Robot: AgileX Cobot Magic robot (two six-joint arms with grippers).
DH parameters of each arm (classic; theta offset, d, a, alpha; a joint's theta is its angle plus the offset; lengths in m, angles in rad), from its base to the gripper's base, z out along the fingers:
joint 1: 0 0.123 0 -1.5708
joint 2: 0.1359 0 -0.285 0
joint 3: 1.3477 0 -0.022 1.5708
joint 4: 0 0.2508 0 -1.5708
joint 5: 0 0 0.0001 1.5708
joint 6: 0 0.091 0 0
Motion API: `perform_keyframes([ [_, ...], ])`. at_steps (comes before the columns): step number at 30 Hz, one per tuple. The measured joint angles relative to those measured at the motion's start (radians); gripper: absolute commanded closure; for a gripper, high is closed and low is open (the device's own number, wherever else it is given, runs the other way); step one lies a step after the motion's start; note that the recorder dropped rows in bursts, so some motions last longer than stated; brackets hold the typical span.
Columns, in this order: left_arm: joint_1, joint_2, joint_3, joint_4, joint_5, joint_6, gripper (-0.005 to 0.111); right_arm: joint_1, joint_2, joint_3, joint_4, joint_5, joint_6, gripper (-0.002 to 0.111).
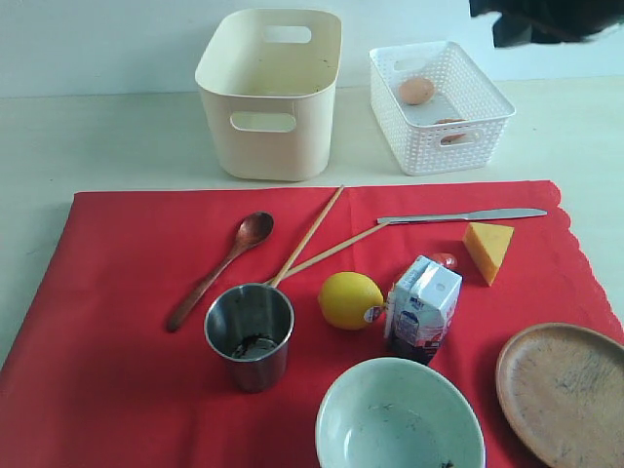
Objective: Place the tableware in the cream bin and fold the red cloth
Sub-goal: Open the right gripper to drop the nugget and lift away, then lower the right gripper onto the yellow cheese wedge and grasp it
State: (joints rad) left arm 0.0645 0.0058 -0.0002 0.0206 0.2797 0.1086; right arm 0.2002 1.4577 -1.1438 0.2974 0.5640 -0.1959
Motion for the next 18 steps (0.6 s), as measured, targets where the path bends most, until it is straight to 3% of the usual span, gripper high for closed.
perform_keyframes([
  [10,0.000,0.000,0.000,0.000,0.000,0.000,0.105,0.000,-0.020,0.286,-0.005,-0.075,0.011,0.104],
  [13,0.000,0.000,0.000,0.000,0.000,0.000,0.105,0.000,-0.020,0.332,-0.005,-0.123,0.016,0.092],
  [18,0.000,0.000,0.000,0.000,0.000,0.000,0.105,0.000,-0.013,0.354,-0.005,-0.154,0.037,0.063],
])
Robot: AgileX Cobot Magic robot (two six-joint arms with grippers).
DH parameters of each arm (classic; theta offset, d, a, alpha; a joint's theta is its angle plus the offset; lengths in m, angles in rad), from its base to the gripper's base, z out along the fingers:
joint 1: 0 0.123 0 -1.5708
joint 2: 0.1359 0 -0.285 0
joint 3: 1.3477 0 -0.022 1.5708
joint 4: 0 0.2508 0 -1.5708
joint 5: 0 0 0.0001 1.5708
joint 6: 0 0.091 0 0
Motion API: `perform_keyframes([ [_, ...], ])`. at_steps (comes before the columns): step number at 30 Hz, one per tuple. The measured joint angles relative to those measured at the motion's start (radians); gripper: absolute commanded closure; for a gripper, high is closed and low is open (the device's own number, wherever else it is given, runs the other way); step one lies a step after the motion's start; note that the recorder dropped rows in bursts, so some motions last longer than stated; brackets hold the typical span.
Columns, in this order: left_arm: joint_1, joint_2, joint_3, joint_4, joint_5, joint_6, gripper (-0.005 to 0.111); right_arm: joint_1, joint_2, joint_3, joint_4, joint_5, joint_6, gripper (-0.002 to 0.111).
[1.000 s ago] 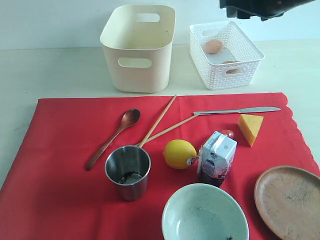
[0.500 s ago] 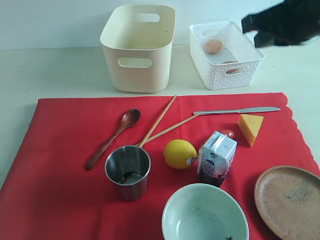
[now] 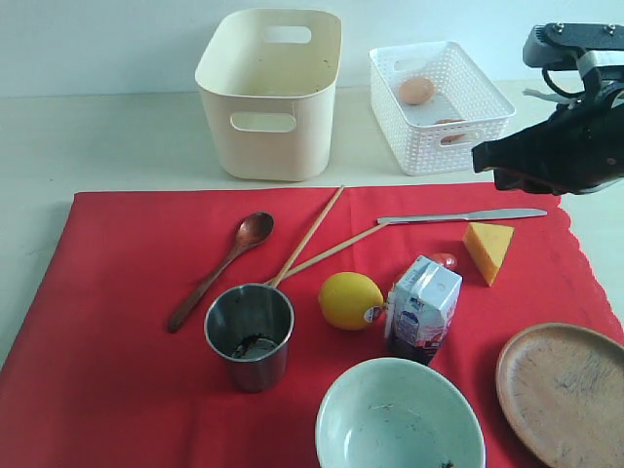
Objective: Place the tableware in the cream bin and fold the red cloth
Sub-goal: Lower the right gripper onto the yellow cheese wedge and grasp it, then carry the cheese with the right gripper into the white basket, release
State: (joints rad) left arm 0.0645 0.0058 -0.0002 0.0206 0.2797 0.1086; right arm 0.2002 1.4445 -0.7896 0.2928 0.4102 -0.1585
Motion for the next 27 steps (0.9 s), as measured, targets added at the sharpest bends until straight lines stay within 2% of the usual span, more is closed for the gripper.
perform_keyframes([
  [4,0.000,0.000,0.000,0.000,0.000,0.000,0.105,0.000,0.045,0.000,0.000,-0.011,0.002,0.043],
  [7,0.000,0.000,0.000,0.000,0.000,0.000,0.105,0.000,0.110,0.000,-0.008,-0.017,0.002,0.033],
  [27,0.000,0.000,0.000,0.000,0.000,0.000,0.105,0.000,0.400,0.002,-0.057,-0.282,0.004,0.031],
])
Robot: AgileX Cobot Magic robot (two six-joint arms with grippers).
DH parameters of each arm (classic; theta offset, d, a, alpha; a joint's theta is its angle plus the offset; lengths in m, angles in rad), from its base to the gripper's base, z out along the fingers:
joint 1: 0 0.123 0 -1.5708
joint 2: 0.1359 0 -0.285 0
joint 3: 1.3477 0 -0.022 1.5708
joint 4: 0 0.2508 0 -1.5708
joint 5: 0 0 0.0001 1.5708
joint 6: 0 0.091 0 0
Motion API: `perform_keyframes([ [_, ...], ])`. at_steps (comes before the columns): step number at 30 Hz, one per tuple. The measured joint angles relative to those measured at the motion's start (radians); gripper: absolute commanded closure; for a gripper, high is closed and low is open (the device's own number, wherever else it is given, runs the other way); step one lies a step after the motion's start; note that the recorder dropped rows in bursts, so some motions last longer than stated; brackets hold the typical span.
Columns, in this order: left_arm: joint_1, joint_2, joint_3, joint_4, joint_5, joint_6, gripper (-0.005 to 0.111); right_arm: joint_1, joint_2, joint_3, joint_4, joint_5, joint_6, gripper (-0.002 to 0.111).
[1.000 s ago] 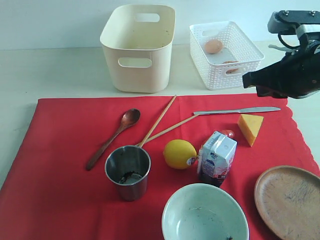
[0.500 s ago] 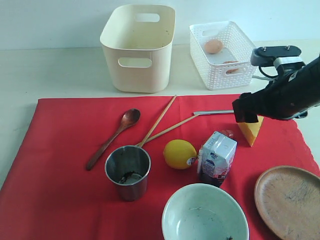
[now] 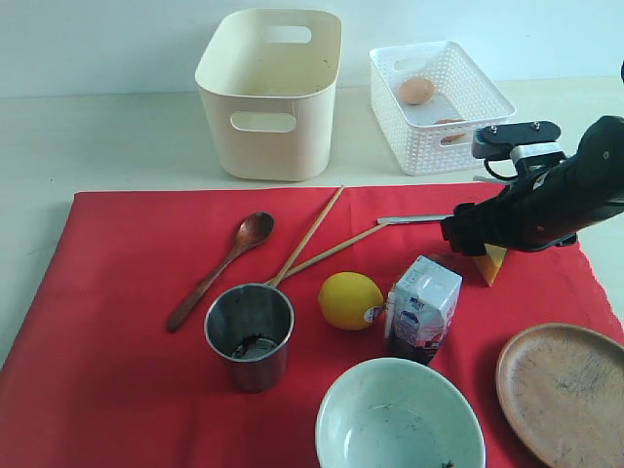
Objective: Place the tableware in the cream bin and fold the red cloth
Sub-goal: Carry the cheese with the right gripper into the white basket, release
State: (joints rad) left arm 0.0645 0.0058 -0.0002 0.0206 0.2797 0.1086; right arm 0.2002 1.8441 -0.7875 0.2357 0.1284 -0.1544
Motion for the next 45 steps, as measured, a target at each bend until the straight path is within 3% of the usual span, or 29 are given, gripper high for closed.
perform_keyframes([
  [5,0.000,0.000,0.000,0.000,0.000,0.000,0.105,0.000,0.010,0.000,0.000,-0.035,0.000,0.037],
  [15,0.000,0.000,0.000,0.000,0.000,0.000,0.105,0.000,0.010,0.000,0.000,-0.050,0.000,0.068],
  [23,0.000,0.000,0.000,0.000,0.000,0.000,0.105,0.000,-0.003,0.000,0.000,-0.026,0.002,0.108],
  [34,0.000,0.000,0.000,0.000,0.000,0.000,0.105,0.000,-0.199,0.000,0.000,-0.011,0.023,0.108],
  [45,0.000,0.000,0.000,0.000,0.000,0.000,0.105,0.000,-0.333,0.000,0.000,-0.291,0.023,0.108],
])
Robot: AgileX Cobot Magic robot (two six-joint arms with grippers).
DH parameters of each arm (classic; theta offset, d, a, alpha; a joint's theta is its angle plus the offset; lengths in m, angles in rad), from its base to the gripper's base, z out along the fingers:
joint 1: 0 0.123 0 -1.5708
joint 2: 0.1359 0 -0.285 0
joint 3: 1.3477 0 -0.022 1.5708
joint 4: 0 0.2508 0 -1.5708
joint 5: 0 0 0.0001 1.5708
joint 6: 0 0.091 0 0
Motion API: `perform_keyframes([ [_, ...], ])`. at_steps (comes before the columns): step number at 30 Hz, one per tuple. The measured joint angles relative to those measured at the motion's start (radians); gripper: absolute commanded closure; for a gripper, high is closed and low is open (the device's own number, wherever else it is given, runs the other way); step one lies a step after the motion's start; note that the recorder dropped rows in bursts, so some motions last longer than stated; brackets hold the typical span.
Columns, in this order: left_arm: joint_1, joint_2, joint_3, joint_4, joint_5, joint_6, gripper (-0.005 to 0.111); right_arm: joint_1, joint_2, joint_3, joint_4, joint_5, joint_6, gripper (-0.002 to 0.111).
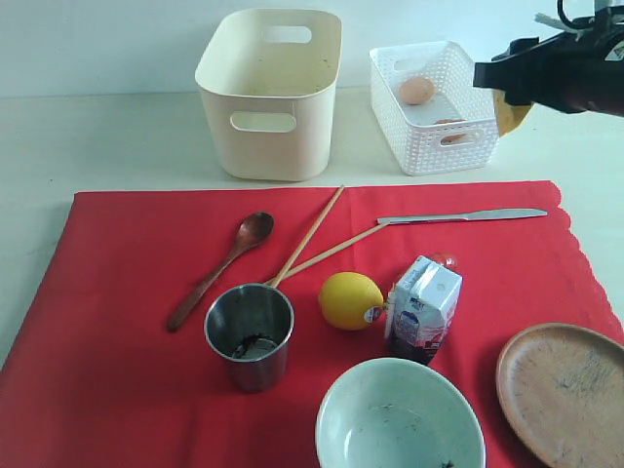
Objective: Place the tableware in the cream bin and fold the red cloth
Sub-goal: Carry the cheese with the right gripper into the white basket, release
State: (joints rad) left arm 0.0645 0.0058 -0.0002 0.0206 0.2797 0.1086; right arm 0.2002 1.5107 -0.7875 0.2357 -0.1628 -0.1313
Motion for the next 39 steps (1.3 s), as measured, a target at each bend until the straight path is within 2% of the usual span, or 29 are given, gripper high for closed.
perform_keyframes([
  [5,0.000,0.000,0.000,0.000,0.000,0.000,0.105,0.000,0.002,0.000,0.000,-0.087,0.000,0.108],
  [10,0.000,0.000,0.000,0.000,0.000,0.000,0.105,0.000,0.068,-0.061,0.000,-0.091,0.000,0.108],
  [29,0.000,0.000,0.000,0.000,0.000,0.000,0.105,0.000,0.536,-0.468,0.000,-0.083,0.000,0.108],
  [32,0.000,0.000,0.000,0.000,0.000,0.000,0.105,0.000,0.582,-0.500,0.000,-0.061,0.000,0.098],
  [39,0.000,0.000,0.000,0.000,0.000,0.000,0.105,0.000,0.602,-0.515,0.000,-0.026,0.000,0.060],
])
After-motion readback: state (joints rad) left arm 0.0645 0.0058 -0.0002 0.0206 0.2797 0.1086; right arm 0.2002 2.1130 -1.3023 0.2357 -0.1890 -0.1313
